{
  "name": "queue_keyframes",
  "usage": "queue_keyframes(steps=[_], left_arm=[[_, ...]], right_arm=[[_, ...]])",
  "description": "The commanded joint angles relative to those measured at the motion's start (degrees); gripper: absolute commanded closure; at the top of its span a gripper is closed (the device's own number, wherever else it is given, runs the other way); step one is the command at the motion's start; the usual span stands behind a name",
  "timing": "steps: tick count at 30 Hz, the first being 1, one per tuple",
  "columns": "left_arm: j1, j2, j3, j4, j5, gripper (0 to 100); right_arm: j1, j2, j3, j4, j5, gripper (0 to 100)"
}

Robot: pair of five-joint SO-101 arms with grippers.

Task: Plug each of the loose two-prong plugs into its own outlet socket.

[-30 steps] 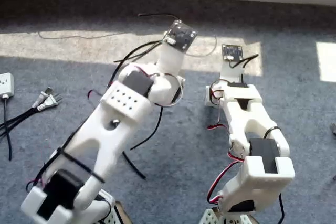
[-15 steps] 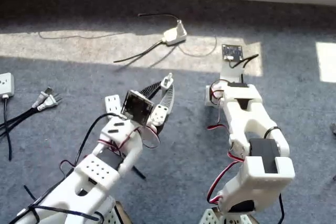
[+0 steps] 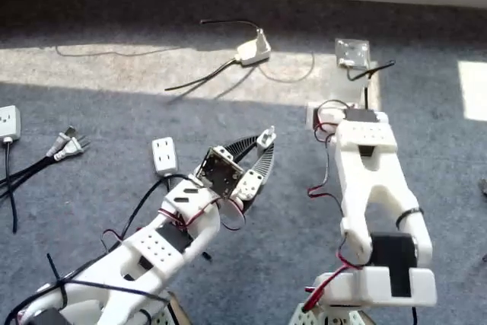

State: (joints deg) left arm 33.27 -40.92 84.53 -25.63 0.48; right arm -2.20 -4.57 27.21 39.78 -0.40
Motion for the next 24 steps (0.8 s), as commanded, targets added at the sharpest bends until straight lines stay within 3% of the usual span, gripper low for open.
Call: queue_keyframes(steps=[1,8,11,16,24], left_arm=[[-0.04,7.87,-5.23,-2.11,-0.09,99],[-0.13,15.52,-5.41,-13.19,-0.09,99],[-0.13,14.99,-4.88,-13.54,0.00,99],[-0.13,8.84,-1.63,-13.54,0.00,99],[-0.13,3.82,0.48,-13.19,1.58,99]], right_arm=[[-0.13,-12.97,-2.68,4.00,0.44,99.1],[-6.64,-30.90,-0.57,11.47,0.53,99.1],[-12.00,-37.32,4.79,11.38,0.88,99.1],[-20.00,-46.64,16.31,7.69,9.32,99.1],[-20.53,-57.45,27.65,2.59,10.99,99.1]])
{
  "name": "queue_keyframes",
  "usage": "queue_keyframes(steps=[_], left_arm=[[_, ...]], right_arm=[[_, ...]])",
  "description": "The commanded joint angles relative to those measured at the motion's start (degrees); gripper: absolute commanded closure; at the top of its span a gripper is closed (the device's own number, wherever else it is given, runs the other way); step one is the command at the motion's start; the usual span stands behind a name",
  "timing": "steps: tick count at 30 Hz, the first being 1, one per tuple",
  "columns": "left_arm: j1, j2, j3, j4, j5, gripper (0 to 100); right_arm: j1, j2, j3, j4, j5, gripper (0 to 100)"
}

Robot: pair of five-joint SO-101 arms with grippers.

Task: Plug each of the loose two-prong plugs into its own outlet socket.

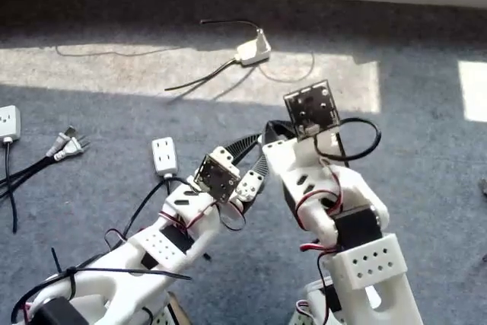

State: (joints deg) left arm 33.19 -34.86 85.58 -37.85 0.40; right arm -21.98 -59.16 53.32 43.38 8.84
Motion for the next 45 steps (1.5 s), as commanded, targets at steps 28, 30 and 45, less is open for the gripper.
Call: queue_keyframes(steps=[28,30,45], left_arm=[[0.48,-1.89,-0.57,-0.97,3.96,99],[0.48,-1.89,-0.57,-0.97,3.96,99],[0.04,-2.07,-0.48,-0.97,3.87,99]], right_arm=[[-9.54,-14.55,12.26,-12.26,14.15,99.1],[-7.43,-9.63,12.35,-15.96,14.24,99.1],[3.30,9.54,12.35,-29.41,14.33,99.1]])
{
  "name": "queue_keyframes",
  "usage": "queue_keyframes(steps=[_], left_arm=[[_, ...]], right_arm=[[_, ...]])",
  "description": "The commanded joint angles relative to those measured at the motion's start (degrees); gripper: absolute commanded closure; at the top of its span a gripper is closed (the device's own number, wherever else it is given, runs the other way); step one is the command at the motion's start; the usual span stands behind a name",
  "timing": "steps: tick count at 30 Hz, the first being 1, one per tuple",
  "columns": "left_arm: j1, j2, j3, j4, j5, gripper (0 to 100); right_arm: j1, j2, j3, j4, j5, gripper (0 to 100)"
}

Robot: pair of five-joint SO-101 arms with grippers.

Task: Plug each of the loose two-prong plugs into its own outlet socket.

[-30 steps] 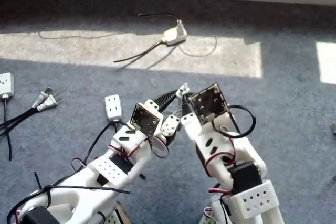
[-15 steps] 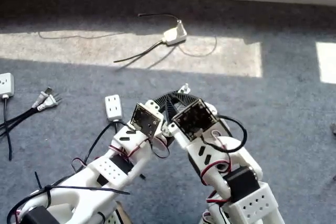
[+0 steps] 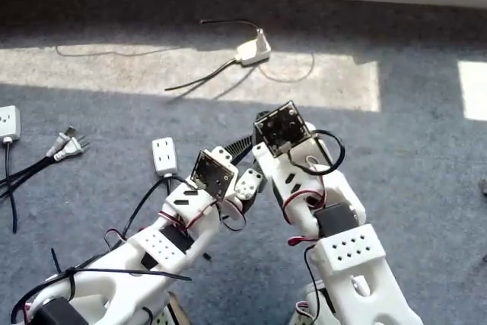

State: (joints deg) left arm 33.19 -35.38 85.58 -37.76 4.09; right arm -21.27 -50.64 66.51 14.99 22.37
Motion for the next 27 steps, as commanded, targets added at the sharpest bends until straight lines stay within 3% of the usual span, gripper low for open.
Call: queue_keyframes(steps=[1,8,18,27], left_arm=[[-0.04,-1.71,-0.48,-1.05,0.18,99],[-0.04,-1.71,0.04,-1.05,0.18,99],[-0.04,-1.54,-0.04,-1.05,0.09,99],[0.40,-1.36,-0.13,-1.05,0.09,99]], right_arm=[[3.47,1.01,-0.75,-1.10,0.79,99.1],[8.13,1.01,6.90,-12.00,0.79,99.1],[8.31,0.31,7.34,-12.62,0.79,99.1],[7.87,-9.10,-10.07,7.69,0.35,99.1]])
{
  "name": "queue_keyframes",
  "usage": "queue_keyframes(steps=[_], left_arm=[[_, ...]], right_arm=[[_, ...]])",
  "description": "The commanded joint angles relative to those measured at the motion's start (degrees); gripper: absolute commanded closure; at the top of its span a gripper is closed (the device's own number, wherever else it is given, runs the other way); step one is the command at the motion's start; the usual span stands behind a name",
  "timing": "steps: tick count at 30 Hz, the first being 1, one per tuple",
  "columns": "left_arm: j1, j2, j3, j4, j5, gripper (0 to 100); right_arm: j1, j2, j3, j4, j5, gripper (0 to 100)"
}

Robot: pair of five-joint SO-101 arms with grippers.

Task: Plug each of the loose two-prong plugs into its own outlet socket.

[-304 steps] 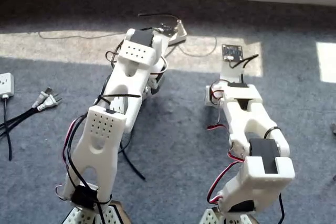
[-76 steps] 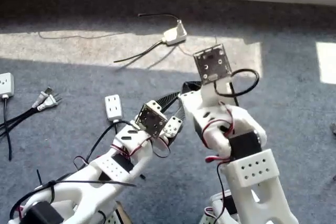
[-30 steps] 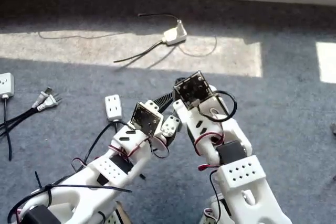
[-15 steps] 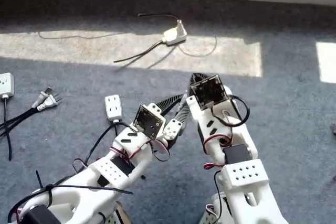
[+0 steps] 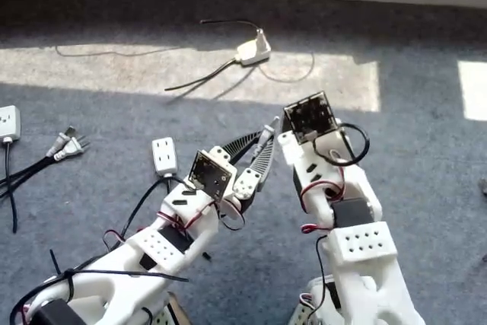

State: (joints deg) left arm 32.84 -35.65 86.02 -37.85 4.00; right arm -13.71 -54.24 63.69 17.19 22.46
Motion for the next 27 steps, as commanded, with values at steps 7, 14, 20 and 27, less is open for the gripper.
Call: queue_keyframes(steps=[7,14,20,27], left_arm=[[1.19,-1.10,-0.48,-0.97,0.18,99],[1.36,-1.10,-0.40,-0.97,0.18,99],[1.36,-1.19,-0.40,-0.97,0.18,99],[1.10,-1.19,-0.31,-0.97,0.18,99]], right_arm=[[-7.25,-11.65,-4.97,6.73,0.53,99.1],[-7.52,-11.56,7.25,-6.46,0.62,99.1],[-6.20,-11.47,12.53,-12.26,0.62,99.1],[-2.77,5.32,10.95,-18.24,0.26,99.1]])
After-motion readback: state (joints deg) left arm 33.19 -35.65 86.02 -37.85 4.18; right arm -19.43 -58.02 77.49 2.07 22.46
